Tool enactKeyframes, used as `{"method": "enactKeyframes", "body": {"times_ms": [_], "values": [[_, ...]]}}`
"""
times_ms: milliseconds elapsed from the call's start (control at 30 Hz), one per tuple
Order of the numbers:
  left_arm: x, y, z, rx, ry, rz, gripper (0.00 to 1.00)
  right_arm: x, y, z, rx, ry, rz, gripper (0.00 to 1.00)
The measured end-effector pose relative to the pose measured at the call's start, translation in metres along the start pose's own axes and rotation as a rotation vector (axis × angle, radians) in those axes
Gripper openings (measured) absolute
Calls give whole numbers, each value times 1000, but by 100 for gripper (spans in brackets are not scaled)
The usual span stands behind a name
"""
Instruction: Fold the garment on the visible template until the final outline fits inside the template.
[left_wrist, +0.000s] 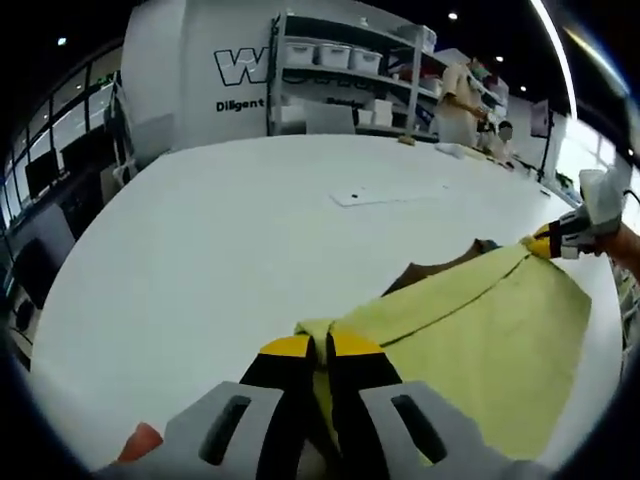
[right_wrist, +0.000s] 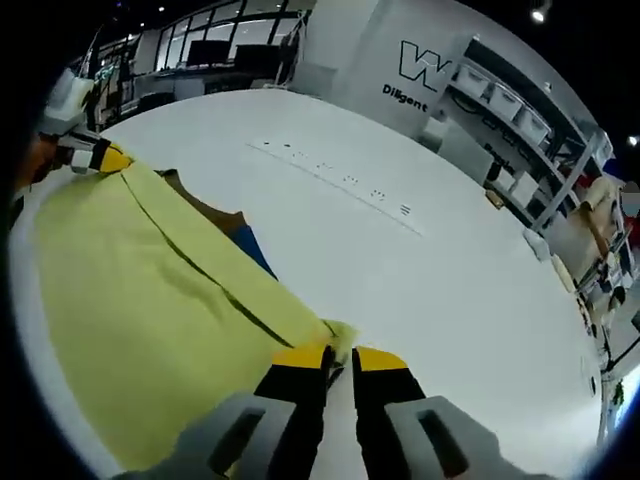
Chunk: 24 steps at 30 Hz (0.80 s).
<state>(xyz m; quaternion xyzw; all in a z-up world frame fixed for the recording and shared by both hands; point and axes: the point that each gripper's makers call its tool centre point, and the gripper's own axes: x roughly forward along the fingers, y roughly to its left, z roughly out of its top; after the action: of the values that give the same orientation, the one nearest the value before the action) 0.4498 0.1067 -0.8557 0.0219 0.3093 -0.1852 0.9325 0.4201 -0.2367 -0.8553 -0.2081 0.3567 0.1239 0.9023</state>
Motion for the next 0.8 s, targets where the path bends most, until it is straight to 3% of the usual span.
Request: {"method": "enactKeyframes", "body": {"times_ms": [300, 567, 800], "values": [[-11, 4, 2, 5, 10, -1, 5, -20, -5, 6, 3, -38, -4, 12], [-26, -2, 3, 55, -1, -14, 0, -39, 11, 15, 40, -132, 28, 0], [-30, -18, 2, 90, -2, -35, 0, -21, 16, 20, 29, -131, 64, 0]]}}
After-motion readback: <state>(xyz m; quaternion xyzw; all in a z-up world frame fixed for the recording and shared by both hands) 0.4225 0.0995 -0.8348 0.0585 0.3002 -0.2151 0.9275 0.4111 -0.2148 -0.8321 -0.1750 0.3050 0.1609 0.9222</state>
